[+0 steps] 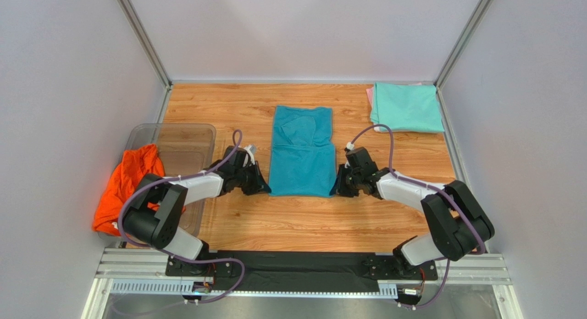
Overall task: Fold and stack the t-shirts
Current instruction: Fold the tshirt
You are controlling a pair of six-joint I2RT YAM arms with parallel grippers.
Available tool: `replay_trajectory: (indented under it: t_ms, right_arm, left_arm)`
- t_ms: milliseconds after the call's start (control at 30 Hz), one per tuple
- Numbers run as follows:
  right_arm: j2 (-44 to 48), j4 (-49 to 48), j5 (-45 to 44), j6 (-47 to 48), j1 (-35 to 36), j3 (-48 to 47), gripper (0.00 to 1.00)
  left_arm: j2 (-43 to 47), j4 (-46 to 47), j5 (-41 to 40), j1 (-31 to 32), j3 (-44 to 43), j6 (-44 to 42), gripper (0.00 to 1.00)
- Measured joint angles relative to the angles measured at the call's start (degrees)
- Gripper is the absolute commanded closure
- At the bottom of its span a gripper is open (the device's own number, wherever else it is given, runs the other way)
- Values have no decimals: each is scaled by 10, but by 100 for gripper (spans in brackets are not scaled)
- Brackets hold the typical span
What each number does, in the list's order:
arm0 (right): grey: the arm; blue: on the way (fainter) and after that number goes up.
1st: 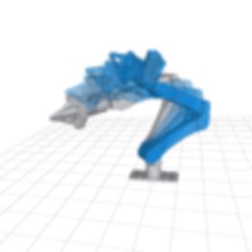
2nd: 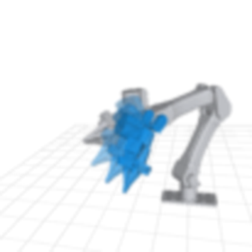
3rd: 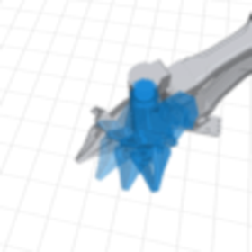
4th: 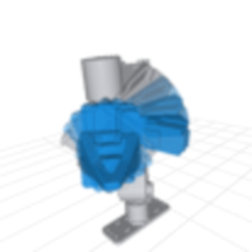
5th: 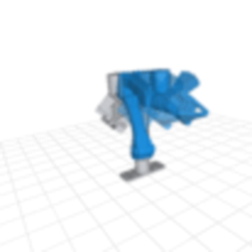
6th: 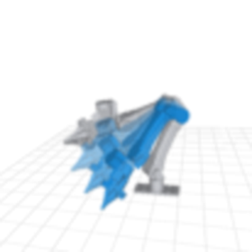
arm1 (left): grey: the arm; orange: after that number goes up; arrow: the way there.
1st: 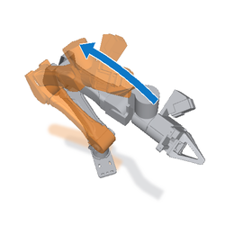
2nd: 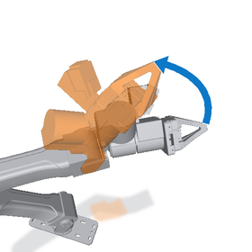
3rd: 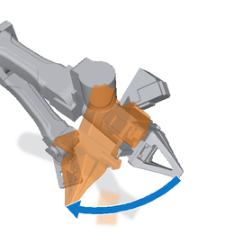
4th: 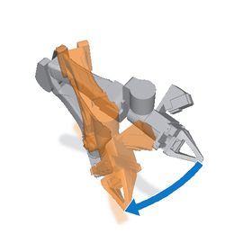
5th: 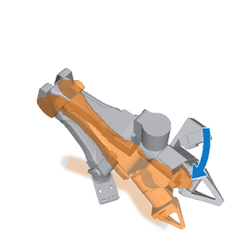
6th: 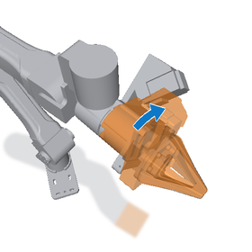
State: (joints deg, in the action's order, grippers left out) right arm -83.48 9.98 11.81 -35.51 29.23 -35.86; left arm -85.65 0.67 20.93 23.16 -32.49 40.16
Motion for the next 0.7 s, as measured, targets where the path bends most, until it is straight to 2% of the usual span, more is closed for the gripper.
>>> replay_trajectory:
  t_ms: [200, 367, 500, 700]
  right_arm:
    - [35, 8, 35, -1, 6, 25, 100]
    - [101, 47, 72, -1, 29, 37, 100]
    - [168, 109, 95, -2, 60, 41, 100]
    - [257, 193, 142, -5, 87, 41, 100]
  left_arm:
    - [53, 6, -7, 2, 49, 6, 100]
    - [153, -21, -25, 23, 112, 12, 100]
    - [289, -95, -42, 48, 149, 25, 100]
    - [529, -231, -67, 53, 146, 36, 100]
